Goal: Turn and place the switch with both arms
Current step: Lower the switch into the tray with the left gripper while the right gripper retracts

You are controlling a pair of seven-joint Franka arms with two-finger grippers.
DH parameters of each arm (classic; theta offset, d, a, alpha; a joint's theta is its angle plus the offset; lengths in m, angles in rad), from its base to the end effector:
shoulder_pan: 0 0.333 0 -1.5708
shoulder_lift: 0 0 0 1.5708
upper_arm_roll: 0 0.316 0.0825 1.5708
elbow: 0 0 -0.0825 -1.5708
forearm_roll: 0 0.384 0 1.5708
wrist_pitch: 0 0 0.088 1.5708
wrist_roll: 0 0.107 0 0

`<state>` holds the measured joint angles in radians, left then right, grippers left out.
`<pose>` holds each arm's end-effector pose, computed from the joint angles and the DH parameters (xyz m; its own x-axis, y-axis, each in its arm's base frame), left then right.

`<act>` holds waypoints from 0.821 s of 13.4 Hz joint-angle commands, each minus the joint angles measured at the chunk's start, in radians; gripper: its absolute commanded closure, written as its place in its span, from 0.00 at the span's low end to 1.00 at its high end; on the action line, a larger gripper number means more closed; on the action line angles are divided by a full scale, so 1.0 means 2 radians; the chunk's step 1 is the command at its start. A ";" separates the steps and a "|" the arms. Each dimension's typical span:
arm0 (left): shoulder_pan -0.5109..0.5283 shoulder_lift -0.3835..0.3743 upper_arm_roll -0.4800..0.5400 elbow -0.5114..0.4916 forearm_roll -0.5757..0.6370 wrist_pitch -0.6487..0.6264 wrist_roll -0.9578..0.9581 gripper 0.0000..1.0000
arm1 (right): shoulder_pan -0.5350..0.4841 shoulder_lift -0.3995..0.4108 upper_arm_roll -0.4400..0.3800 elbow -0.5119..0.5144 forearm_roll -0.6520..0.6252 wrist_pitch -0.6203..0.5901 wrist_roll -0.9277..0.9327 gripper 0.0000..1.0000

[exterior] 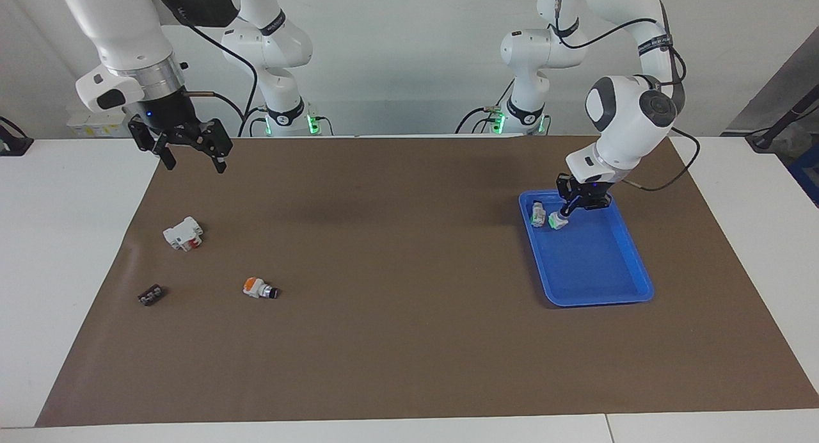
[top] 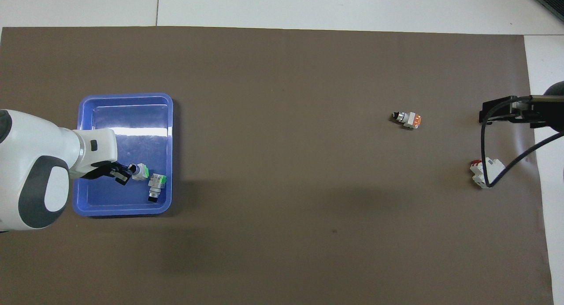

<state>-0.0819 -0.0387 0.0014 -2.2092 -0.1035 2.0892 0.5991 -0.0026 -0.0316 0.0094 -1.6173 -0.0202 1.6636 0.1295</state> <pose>0.5109 -0.0463 0.3898 0.8103 -0.5857 -0.0208 -0.5798 -0.8063 0.1175 0.5537 0.0019 0.6284 0.9895 -0.1205 0.0798 -0.1217 -0.9925 0.0103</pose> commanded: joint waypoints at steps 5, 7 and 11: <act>0.003 -0.014 0.001 0.028 0.008 -0.005 -0.010 0.00 | 0.002 0.001 -0.006 0.029 0.001 -0.079 -0.016 0.01; 0.003 -0.033 0.001 0.046 0.009 -0.025 -0.023 0.00 | 0.001 0.002 -0.006 0.036 0.005 -0.085 -0.014 0.01; 0.004 -0.069 0.003 0.076 0.009 -0.065 -0.146 0.00 | 0.004 0.001 -0.007 0.032 0.008 -0.097 -0.012 0.01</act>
<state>-0.0818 -0.1422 0.0090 -2.0947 -0.1032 2.0230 0.4266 0.0027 -0.0329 0.0020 -1.5653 -0.0186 1.4893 0.1258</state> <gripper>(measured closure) 0.000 0.004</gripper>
